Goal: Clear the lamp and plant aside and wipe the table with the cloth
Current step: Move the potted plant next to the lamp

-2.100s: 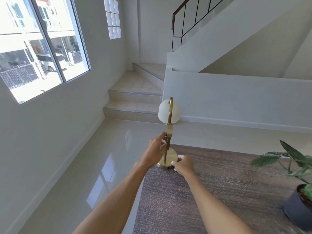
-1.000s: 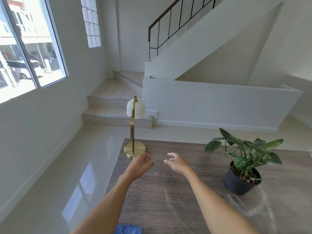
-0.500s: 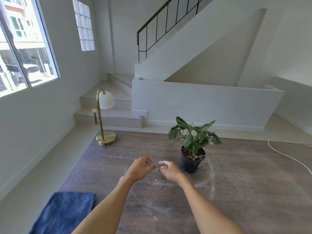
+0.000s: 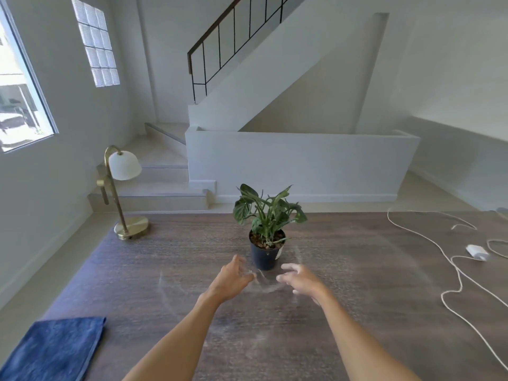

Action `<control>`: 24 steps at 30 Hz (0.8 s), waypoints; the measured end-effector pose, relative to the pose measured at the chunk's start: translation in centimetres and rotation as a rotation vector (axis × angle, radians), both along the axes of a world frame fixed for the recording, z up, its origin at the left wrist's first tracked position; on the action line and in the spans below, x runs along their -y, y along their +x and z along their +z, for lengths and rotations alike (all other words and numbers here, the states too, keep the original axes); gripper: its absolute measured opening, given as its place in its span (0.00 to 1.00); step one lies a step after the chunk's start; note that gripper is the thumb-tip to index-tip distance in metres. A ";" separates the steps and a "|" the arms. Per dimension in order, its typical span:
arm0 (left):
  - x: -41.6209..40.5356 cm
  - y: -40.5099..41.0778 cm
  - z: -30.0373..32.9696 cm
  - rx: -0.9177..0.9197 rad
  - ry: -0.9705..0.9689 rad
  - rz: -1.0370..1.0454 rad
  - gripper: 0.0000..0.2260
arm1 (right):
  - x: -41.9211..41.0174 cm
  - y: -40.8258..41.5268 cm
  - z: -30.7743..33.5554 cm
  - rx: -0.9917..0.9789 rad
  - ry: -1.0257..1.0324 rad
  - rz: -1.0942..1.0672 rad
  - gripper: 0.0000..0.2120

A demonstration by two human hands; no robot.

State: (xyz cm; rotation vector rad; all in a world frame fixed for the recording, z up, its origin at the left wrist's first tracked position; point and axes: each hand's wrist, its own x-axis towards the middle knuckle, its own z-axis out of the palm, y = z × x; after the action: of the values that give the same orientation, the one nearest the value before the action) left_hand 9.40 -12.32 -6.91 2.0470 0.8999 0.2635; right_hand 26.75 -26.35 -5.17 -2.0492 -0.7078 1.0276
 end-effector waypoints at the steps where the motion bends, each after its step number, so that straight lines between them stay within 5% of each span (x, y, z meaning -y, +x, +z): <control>1: 0.2 0.4 -0.1 -0.009 0.000 0.000 0.24 | 0.1 0.5 0.1 0.016 0.005 -0.016 0.28; 13: -0.6 3.4 -0.3 -0.017 0.039 -0.058 0.33 | -3.3 3.1 0.1 0.138 0.034 0.006 0.41; 24: -3.1 5.6 -1.8 0.144 -0.047 -0.013 0.38 | -6.2 5.6 -2.9 -0.192 0.214 -0.051 0.42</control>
State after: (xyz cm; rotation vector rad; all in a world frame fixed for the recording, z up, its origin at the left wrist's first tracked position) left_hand 15.02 -9.25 -8.74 1.9637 0.7969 0.3741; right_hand 32.35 -20.19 -8.11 -1.7499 -0.6338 1.0554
